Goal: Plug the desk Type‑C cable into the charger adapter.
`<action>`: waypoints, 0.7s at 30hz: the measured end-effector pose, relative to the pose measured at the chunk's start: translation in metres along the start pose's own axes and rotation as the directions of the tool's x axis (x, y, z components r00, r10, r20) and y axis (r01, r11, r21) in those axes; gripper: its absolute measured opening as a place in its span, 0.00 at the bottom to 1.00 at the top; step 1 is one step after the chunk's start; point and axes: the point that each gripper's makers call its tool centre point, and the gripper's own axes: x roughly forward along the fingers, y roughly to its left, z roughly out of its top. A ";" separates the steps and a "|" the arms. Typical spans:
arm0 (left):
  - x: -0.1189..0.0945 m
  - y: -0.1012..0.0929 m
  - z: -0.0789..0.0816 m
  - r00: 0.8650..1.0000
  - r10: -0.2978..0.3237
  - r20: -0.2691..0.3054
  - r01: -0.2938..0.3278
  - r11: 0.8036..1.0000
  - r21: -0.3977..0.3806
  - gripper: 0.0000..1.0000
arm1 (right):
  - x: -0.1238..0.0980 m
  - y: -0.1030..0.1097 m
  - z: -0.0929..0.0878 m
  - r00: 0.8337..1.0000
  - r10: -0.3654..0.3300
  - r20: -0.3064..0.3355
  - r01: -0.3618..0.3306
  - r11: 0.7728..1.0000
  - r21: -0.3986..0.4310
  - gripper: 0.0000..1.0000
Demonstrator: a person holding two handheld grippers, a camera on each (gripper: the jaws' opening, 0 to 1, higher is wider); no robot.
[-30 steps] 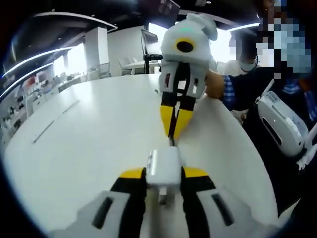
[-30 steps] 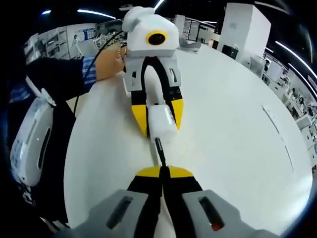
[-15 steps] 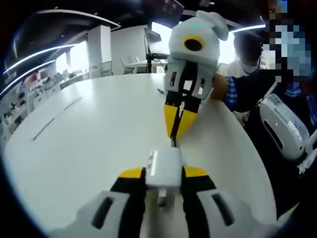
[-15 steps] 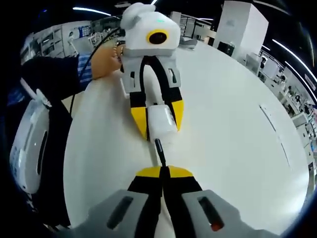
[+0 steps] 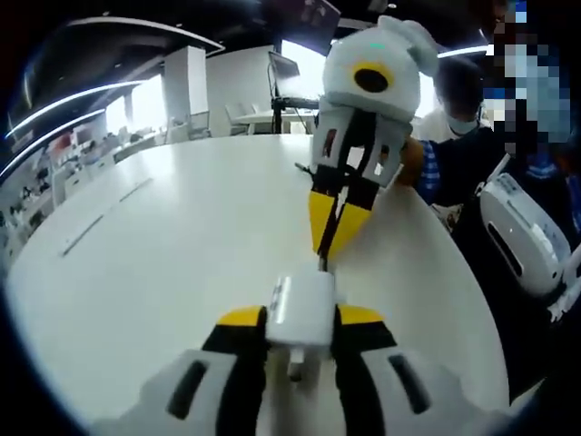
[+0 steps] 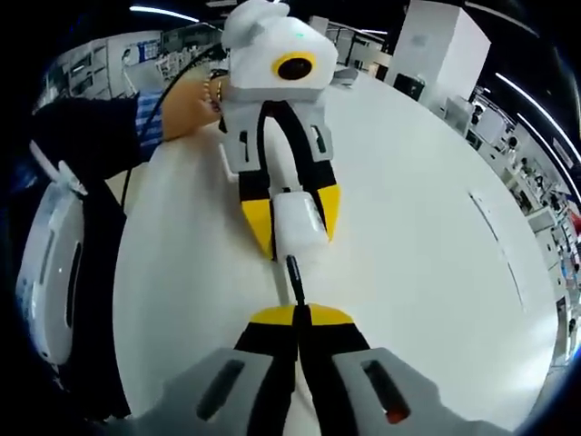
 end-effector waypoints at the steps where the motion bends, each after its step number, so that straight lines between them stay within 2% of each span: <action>1: 0.000 0.000 0.000 1.000 0.002 -0.002 -0.002 1.000 0.002 0.26 | 0.000 0.001 0.000 1.000 -0.002 -0.002 0.002 1.000 -0.006 0.00; 17: 0.004 0.002 0.001 1.000 0.016 -0.008 -0.016 1.000 -0.008 0.27 | 0.000 -0.001 -0.002 1.000 0.013 0.011 -0.013 1.000 -0.007 0.00; 20: 0.004 0.002 0.001 1.000 0.014 -0.007 -0.014 1.000 -0.002 0.27 | 0.000 -0.001 -0.002 1.000 0.022 0.018 -0.022 0.999 -0.025 0.00; 21: 0.004 0.002 0.001 1.000 0.013 -0.005 -0.013 1.000 0.005 0.27 | 0.000 -0.003 -0.001 0.999 0.030 0.039 -0.029 0.999 -0.041 0.01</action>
